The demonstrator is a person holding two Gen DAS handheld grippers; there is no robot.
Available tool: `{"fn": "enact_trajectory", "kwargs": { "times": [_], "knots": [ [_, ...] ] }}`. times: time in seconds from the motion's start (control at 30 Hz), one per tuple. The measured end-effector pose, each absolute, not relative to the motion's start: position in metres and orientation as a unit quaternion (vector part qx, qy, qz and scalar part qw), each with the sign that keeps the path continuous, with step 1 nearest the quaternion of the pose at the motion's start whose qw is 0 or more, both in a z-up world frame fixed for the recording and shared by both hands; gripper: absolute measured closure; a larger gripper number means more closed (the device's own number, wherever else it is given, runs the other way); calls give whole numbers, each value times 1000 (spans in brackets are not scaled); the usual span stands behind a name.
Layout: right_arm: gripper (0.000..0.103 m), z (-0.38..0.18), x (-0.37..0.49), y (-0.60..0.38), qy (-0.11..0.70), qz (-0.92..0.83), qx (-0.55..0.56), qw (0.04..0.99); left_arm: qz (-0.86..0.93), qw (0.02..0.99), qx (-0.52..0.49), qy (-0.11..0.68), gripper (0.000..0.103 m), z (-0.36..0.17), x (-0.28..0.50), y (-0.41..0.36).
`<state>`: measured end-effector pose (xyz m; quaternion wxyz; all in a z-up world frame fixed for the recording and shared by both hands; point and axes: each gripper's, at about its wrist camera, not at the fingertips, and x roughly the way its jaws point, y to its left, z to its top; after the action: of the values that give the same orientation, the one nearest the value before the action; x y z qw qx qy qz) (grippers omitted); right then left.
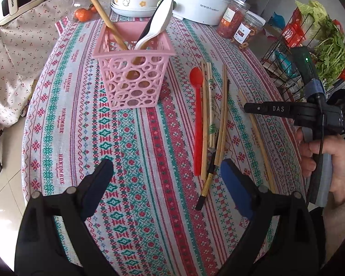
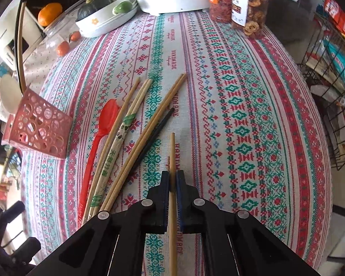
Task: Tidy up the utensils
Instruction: 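Grasp a wooden chopstick with the left tool while the right tool grasps another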
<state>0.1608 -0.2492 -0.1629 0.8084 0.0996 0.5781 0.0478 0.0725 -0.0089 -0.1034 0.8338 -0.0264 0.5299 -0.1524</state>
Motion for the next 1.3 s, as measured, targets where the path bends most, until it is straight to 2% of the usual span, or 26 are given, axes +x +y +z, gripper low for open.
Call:
{"fn": "enact_trajectory", "kwargs": {
  "times": [0.2,0.5,0.57,0.83,1.3],
  "knots": [
    [97,-145,148,-272,557,47,128,819,-181,832,-19,524,16,-97,70,-28],
    [97,-118,133,-307,532,56,157,830,-205,826,28,523,49,-103,92,-81],
    [97,-120,135,-308,532,58,153,831,-205,822,31,531,61,-106,105,-96],
    [97,-124,138,-328,540,71,162,823,-177,826,28,534,80,-112,171,-146],
    [97,-133,152,-339,550,84,188,810,-124,814,26,567,84,-145,230,-190]
  ]
}}
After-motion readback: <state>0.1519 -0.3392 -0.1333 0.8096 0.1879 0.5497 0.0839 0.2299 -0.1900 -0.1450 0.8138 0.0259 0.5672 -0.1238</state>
